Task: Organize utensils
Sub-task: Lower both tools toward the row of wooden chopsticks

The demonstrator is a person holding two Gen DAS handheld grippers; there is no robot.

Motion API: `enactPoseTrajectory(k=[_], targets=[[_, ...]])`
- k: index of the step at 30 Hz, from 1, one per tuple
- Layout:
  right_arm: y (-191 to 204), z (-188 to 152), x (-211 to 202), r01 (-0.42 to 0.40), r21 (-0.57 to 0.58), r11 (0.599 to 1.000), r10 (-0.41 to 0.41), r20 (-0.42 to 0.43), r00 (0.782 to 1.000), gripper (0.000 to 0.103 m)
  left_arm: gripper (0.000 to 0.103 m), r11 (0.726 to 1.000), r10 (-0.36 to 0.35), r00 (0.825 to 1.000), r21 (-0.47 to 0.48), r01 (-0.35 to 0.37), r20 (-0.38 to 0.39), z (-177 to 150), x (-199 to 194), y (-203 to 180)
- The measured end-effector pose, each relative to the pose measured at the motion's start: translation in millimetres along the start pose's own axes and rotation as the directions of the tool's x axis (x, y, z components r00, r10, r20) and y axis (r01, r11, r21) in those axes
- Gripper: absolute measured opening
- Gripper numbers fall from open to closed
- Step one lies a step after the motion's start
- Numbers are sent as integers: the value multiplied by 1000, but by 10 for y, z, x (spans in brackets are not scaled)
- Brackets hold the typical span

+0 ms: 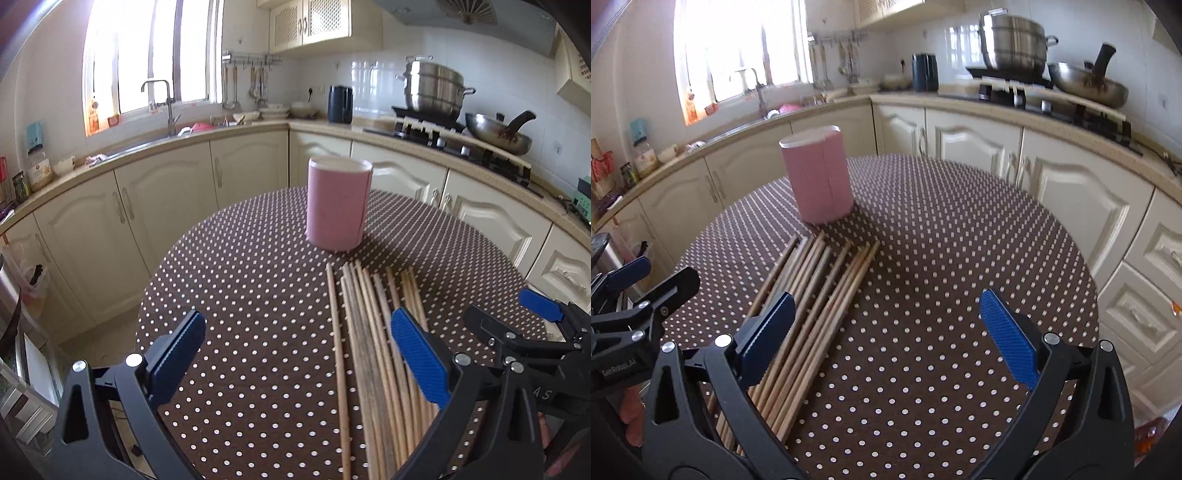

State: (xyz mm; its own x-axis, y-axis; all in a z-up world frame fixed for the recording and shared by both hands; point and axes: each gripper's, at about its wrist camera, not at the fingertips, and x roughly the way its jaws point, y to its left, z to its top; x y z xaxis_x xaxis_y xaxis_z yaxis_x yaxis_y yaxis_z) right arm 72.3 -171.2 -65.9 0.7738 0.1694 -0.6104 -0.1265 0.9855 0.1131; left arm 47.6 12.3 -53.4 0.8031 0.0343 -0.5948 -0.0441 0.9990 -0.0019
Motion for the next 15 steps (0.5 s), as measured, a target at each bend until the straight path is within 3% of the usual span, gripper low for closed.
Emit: enactPoseTrajectory(k=[15], targets=[[58,-55,487,107,-7,994,-107,-166,980,98,99,1000,24,990,23,-21,-141,-75,480,17]])
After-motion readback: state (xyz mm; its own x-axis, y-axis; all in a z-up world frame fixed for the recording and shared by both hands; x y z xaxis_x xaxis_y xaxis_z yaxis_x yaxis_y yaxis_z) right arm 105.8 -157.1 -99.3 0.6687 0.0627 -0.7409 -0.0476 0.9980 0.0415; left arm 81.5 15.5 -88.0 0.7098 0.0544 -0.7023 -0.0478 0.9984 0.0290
